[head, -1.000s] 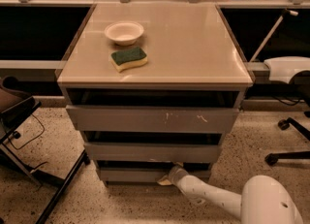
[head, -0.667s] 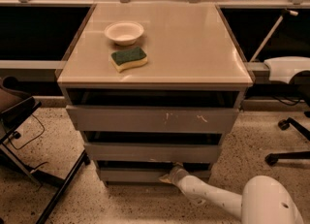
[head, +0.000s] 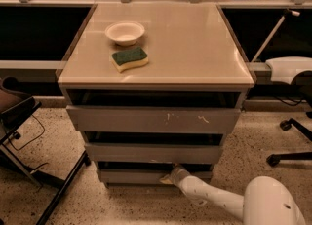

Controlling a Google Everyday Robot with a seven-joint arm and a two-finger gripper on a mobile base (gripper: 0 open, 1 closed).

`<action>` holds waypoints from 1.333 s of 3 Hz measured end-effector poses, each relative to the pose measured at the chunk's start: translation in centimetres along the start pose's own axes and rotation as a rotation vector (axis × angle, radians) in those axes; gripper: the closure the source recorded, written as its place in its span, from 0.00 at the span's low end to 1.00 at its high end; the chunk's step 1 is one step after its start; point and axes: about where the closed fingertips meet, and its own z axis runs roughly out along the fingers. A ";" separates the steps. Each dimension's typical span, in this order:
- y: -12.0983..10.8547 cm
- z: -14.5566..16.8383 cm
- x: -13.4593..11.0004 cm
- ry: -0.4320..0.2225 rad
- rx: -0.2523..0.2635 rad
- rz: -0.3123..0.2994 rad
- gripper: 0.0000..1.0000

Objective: Open bottom drawer

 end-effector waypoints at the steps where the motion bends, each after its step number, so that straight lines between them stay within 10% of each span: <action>1: 0.9 -0.7 0.0 -0.005 -0.001 0.009 0.89; 4: 1.4 -2.5 -0.4 -0.007 0.019 0.036 1.00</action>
Offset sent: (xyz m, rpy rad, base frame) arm -0.1761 0.0066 -0.0117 0.2419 -0.0061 -0.2225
